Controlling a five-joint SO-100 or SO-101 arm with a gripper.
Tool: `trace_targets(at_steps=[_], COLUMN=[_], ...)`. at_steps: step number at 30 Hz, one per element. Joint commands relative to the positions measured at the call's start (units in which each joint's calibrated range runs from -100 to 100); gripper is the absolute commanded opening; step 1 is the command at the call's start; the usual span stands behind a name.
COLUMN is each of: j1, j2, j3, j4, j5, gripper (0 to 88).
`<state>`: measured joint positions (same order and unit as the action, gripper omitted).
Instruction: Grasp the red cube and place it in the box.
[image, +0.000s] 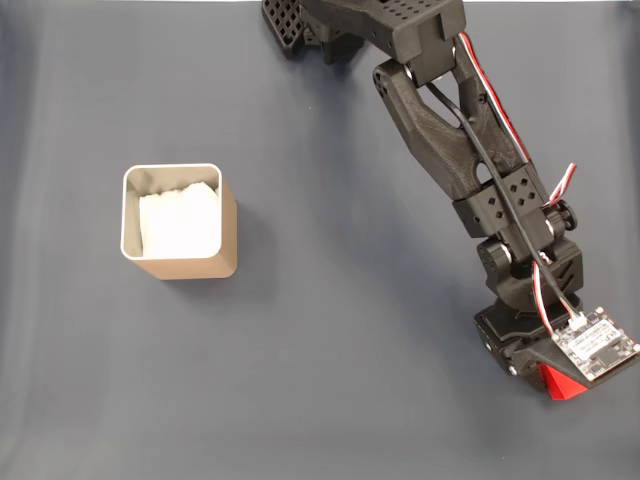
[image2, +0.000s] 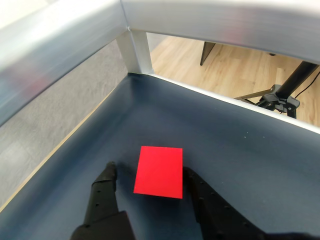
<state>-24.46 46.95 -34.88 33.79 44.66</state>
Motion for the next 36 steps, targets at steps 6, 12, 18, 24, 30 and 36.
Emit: trace_targets(at_steps=[6, 12, 18, 24, 30, 36], j1=[1.0, 0.86, 0.57, 0.29, 0.29, 0.72], j2=[-1.55, -3.11, -5.8, -10.99, -19.64, -31.07], j3=[-2.68, -1.85, -0.4, 2.7, 8.54, 16.65], j4=[0.47, 2.03, 3.59, 6.13, 9.25, 13.35], j5=[1.17, 1.22, 1.51, 2.1, 2.54, 2.93], gripper=[14.3, 10.6, 6.7, 3.7, 2.8, 2.2])
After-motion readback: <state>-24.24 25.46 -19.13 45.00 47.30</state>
